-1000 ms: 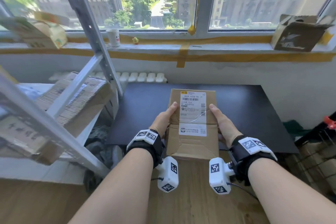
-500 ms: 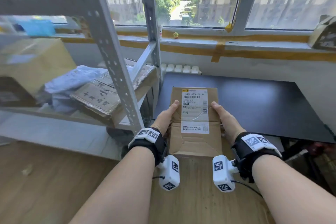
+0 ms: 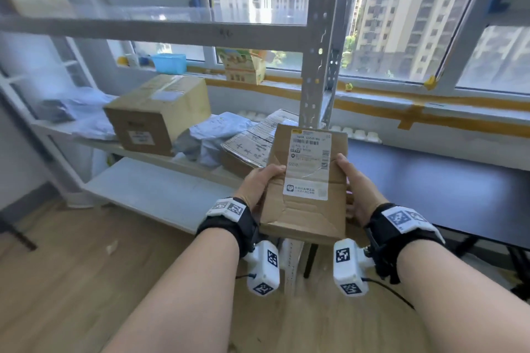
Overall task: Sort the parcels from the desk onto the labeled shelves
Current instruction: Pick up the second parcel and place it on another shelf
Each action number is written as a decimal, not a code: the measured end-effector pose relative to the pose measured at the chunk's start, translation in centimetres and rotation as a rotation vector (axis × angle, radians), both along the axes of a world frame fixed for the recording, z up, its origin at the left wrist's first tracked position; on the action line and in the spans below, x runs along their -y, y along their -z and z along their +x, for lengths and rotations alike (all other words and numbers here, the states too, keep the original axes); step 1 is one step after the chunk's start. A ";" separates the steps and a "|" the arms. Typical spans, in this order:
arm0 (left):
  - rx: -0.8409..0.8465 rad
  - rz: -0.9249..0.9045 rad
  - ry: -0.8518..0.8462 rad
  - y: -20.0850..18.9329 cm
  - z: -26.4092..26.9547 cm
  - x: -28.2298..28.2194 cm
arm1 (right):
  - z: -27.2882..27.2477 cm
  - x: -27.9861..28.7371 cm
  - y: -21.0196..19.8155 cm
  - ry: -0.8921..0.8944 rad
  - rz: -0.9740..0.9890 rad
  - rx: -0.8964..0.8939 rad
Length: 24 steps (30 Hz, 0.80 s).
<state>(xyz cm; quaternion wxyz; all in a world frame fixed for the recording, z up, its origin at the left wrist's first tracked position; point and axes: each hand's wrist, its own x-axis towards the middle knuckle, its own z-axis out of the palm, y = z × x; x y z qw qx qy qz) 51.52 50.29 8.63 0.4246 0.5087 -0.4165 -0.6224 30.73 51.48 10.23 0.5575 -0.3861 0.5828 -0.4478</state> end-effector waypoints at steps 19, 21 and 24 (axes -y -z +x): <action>0.029 -0.498 -0.138 -24.0 16.0 3.2 | 13.5 4.6 -23.7 -0.375 -0.479 -0.218; 0.018 -0.523 -0.128 -26.4 16.8 4.8 | 14.4 6.2 -26.0 -0.358 -0.507 -0.237; 0.018 -0.519 -0.102 -28.4 18.1 8.5 | 15.8 9.7 -28.5 -0.325 -0.527 -0.256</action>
